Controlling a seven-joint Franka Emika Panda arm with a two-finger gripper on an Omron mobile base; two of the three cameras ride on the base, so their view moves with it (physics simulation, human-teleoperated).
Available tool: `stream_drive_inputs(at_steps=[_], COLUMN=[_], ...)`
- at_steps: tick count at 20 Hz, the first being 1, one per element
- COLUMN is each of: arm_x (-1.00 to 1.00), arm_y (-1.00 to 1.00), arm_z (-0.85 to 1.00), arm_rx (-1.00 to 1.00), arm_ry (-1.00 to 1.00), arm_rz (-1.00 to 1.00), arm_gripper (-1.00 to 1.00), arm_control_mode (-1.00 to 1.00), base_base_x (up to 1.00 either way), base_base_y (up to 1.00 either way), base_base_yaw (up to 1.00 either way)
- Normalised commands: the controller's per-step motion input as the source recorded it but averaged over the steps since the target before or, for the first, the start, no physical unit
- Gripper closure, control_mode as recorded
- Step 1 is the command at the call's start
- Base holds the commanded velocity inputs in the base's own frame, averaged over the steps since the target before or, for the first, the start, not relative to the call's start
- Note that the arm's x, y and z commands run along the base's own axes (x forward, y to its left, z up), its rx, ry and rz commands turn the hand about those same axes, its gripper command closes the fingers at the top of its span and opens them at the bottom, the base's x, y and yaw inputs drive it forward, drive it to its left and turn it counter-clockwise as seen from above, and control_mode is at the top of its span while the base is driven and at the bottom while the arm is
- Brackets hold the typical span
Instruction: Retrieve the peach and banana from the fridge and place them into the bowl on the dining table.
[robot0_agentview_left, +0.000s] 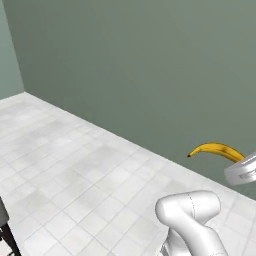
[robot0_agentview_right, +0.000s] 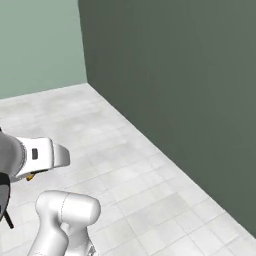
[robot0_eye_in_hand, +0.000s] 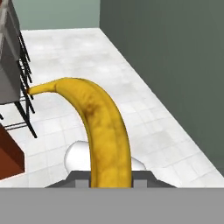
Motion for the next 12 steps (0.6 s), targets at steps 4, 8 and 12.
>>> stream_drive_inputs(at_steps=[4,8,12], arm_x=[0.0,0.0,0.0], arm_y=[0.0,0.0,0.0], arm_z=[0.0,0.0,0.0], arm_rx=[0.0,0.0,0.0], arm_ry=[0.0,0.0,0.0], arm_rz=[0.0,0.0,0.0], arm_gripper=[1.0,1.0,1.0], arm_control_mode=[1.0,1.0,1.0], base_base_x=[1.0,1.0,1.0], base_base_y=[0.0,0.0,0.0], base_base_yaw=[0.41,0.39,0.36])
